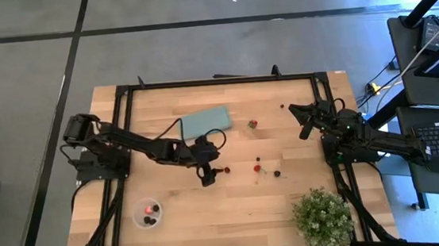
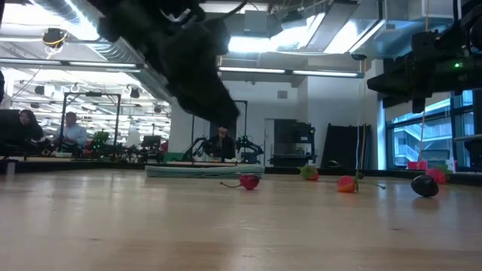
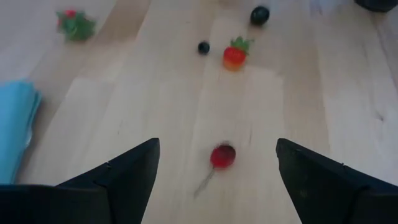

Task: Pick and placing Produce into tupperware
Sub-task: Put the red cherry into the transparent container

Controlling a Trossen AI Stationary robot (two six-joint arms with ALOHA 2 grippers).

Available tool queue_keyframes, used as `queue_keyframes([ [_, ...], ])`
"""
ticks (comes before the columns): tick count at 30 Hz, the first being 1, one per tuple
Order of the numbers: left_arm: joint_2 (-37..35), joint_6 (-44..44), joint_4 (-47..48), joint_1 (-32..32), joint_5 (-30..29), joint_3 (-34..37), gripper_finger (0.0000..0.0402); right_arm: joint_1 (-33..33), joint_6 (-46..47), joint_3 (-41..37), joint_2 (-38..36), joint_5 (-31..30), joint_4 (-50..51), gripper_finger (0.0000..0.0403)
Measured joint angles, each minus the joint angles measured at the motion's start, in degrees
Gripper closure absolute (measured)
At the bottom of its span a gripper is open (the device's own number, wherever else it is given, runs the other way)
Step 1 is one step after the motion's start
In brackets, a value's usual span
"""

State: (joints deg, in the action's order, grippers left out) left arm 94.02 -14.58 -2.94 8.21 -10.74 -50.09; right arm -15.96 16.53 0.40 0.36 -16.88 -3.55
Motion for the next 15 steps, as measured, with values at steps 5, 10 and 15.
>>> queue_keyframes([
  [5,5.46,4.18,-4.46,0.14,-0.02,0.02,0.0088,0.02,-0.02,0.01,0.0,0.02,-0.04,0.0342],
  [10,9.93,4.78,-10.66,-0.37,0.43,0.04,0.0088,0.0,-0.19,0.01,0.0,0.0,-0.01,0.0342],
  [15,12.09,6.2,-11.75,-1.37,2.67,0.02,0.009,0.0,-0.3,0.01,0.0,0.02,-0.02,0.0342],
])
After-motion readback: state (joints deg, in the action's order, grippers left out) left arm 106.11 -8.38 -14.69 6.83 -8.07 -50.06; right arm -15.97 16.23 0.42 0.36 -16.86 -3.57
